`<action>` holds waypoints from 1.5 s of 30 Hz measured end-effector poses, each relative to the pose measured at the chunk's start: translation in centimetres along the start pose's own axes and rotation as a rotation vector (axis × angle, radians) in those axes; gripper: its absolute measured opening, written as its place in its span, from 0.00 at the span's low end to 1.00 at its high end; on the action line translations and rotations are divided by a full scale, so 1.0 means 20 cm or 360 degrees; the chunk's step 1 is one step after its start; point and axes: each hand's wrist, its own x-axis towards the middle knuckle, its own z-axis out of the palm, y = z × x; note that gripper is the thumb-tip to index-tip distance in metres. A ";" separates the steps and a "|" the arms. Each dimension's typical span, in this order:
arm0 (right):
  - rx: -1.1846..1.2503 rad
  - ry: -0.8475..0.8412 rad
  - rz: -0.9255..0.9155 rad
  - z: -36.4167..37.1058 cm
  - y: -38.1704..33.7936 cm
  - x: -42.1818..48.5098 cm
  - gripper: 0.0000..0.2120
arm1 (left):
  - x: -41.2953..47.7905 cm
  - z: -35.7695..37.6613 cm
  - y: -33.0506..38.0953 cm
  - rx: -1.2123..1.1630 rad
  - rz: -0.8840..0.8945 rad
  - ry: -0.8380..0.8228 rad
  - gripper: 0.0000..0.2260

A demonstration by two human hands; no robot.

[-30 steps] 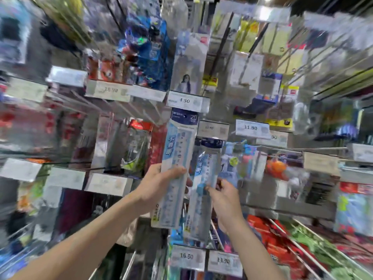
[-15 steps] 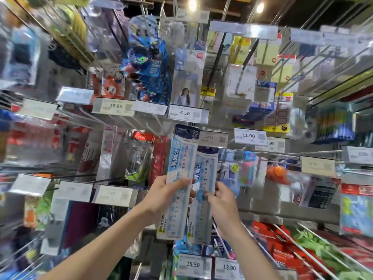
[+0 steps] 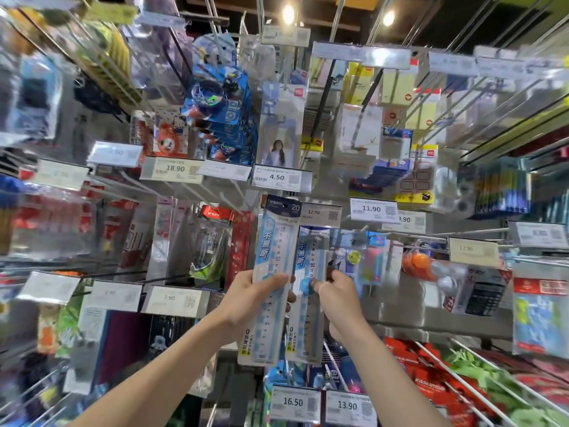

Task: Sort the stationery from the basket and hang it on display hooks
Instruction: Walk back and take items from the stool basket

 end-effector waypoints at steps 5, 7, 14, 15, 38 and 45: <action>-0.0033 0.0004 0.0036 0.01 -0.04 0.00 0.03 | 0.00 0.00 0.01 0.0003 -0.0003 -0.0006 0.08; -0.0055 0.0016 0.0009 0.01 -0.02 0.00 0.03 | 0.00 0.00 0.00 0.0014 -0.0008 0.0007 0.08; -0.0102 -0.0003 0.0028 -0.03 0.02 -0.05 0.13 | 0.02 0.00 0.03 0.0148 0.0025 0.0052 0.08; -0.0112 0.0018 0.0030 -0.04 0.01 -0.05 0.18 | 0.03 0.01 0.05 0.0168 0.0031 0.0055 0.07; -0.0184 -0.0154 0.0112 -0.23 0.07 -0.09 0.14 | 0.08 0.09 0.22 -0.0093 -0.0205 -0.0461 0.23; -0.0168 -0.0062 0.0162 -0.28 0.13 -0.09 0.13 | 0.02 0.08 0.24 0.0086 -0.0179 -0.0545 0.24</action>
